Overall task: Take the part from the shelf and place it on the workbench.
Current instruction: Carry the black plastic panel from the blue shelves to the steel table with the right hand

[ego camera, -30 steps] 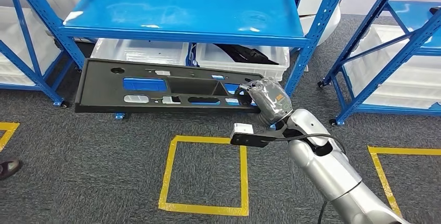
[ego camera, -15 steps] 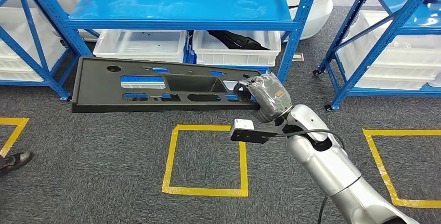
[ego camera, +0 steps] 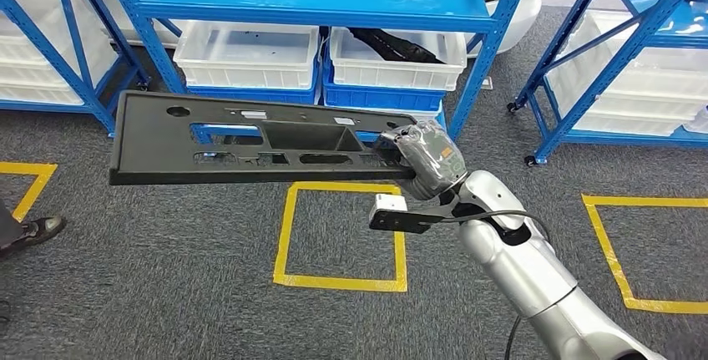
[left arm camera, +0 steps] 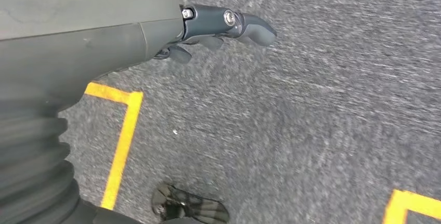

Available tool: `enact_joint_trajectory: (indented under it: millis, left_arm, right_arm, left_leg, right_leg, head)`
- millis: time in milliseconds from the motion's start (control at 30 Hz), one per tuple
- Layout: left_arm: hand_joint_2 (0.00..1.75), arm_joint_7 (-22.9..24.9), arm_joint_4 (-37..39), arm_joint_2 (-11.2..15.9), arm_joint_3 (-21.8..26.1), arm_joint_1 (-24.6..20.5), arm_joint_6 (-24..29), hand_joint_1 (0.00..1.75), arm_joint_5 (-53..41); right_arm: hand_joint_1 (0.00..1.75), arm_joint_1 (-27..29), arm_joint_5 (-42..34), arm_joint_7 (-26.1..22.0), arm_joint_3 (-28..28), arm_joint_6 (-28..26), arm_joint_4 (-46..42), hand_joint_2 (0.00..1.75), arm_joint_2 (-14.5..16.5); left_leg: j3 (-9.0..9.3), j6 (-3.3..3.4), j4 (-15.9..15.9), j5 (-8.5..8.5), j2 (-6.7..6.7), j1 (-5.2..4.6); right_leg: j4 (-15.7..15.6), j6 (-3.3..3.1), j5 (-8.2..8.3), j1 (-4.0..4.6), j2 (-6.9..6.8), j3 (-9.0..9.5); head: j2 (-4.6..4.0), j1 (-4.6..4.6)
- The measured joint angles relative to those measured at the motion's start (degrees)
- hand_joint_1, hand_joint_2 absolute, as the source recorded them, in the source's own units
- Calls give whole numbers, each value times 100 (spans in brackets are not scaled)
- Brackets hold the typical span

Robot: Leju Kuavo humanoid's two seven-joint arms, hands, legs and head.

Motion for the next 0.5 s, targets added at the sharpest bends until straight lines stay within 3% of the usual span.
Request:
enact_joint_trajectory:
  millis: [33, 67, 133, 200, 233, 300, 333, 367, 433, 467, 500]
  left_arm:
    - [175, 0, 0, -1, 0, 0, -2, 0, -1]
    - [175, 0, 0, -2, 0, 0, -5, 0, -1]
    - [175, 0, 0, -23, 0, -1, -11, 0, -2]
    - [175, -1, 0, -42, 2, -2, -15, 0, -5]
    - [175, -1, 0, -42, 3, -2, -17, 0, -7]
    - [175, -2, 0, -37, 6, 3, -23, 0, -8]
    - [175, -2, 0, -35, 7, 8, -30, 0, -8]
    - [175, 1, 0, -32, 9, 12, -38, 0, -8]
    - [175, 5, 0, -27, 11, 16, -49, 0, -8]
    - [175, 7, 0, -24, 12, 15, -51, 0, -8]
    - [175, 7, 0, -19, 14, 15, -51, 0, -8]
  right_arm:
    - [175, 2, -10, 2, -1, 5, 0, 175, 1]
    - [175, 2, -17, 4, -1, 10, 0, 175, 3]
    - [175, 0, -27, 7, -10, 14, -4, 175, 7]
    - [175, -5, -37, 7, -30, 29, -14, 175, 19]
    - [175, -6, -41, 7, -36, 45, -20, 175, 26]
    - [175, -5, -31, 7, -38, 82, -27, 175, 40]
    - [175, -5, -18, 8, -36, 97, -30, 175, 54]
    - [175, -2, -1, 9, -34, 111, -32, 175, 73]
    - [175, 0, 28, 13, -33, 141, -34, 175, 108]
    - [175, 3, 40, 17, -32, 161, -35, 175, 122]
    - [175, 5, 50, 23, -29, 175, -35, 175, 132]
  left_leg:
    - [-74, 8, 2, 60, -1, -26]
    - [-137, 11, 2, 117, -3, -53]
    - [-224, 0, 2, 219, -7, -87]
    - [-272, -46, -15, 325, -1, -79]
    - [-289, -80, -31, 383, 2, -69]
    - [-335, -148, -33, 396, -8, -51]
    - [-380, -181, 59, 247, -16, -44]
    - [-442, -212, 253, -8, -22, -32]
    - [-590, -282, 938, -633, -22, 15]
    - [-641, -322, 1298, -794, -21, 40]
    - [-650, -364, 1567, -799, -20, 69]
  right_leg:
    - [-35, 32, 91, 25, 4, 134]
    - [-273, 41, 221, 57, 9, 369]
    - [-1123, -67, 306, 143, 19, 973]
    - [-1732, -187, 220, 215, 32, 1346]
    - [-1844, -215, 214, 235, 35, 1401]
    - [-1901, -263, 337, 189, 24, 1334]
    - [-1930, -310, 412, 145, 12, 1288]
    - [-1952, -351, 485, 102, 0, 1233]
    - [-1945, -404, 618, 82, -12, 1090]
    - [-1939, -397, 683, 78, -16, 1007]
    - [-1928, -378, 747, 68, -21, 919]
  head:
    - [0, 2]
    - [0, 4]
    - [0, -3]
    - [0, -17]
    - [0, -19]
    - [0, -17]
    - [0, -21]
    - [0, -36]
    - [0, -55]
    - [0, -60]
    - [0, -57]
